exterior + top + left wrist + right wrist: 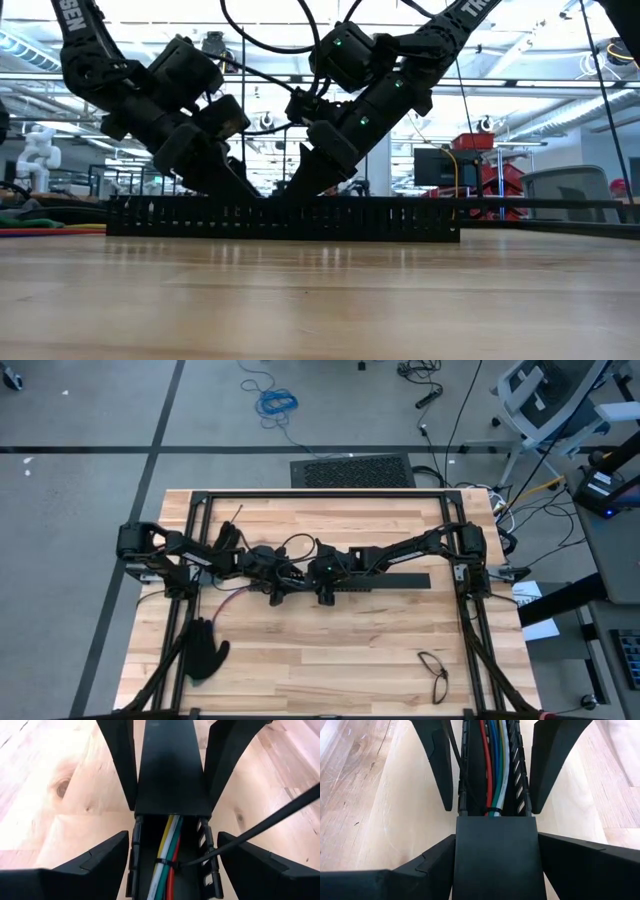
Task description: Ziptie cables
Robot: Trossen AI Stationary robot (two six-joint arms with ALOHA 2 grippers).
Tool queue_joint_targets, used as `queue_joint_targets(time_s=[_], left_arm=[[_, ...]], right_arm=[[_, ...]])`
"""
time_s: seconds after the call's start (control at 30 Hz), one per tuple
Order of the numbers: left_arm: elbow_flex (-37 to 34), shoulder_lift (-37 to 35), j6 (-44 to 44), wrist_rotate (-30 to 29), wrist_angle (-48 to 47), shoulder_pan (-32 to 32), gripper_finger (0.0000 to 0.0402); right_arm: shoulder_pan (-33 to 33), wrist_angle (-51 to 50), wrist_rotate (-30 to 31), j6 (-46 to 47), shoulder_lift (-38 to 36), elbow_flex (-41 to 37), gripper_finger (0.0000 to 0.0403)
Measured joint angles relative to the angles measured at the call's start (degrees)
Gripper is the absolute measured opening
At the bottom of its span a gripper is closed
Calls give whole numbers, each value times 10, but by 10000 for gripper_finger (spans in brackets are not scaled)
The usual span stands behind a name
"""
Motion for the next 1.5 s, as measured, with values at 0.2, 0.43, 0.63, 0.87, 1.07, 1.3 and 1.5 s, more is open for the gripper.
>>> queue_joint_targets(time_s=[0.2, 0.43, 0.63, 0.87, 1.07, 1.3, 1.5], left_arm=[[0, 0, 0, 0, -1, 0, 268], [0, 0, 0, -4, -1, 0, 234], [0, 0, 0, -11, -3, 0, 233], [0, 0, 1, -14, -4, 0, 233], [0, 0, 1, -16, -4, 0, 233], [0, 0, 0, -17, -4, 0, 233], [0, 0, 2, -17, 0, 0, 233]], right_arm=[[0, 0, 1, 0, 0, 0, 247], [0, 0, 2, 0, 0, 0, 247], [0, 14, 2, -1, 0, -1, 247], [0, 35, 0, 0, 2, -2, 247], [0, 45, 0, 2, 2, -2, 247], [0, 61, -2, 8, 3, -3, 247], [0, 64, -3, 18, 3, -3, 247]])
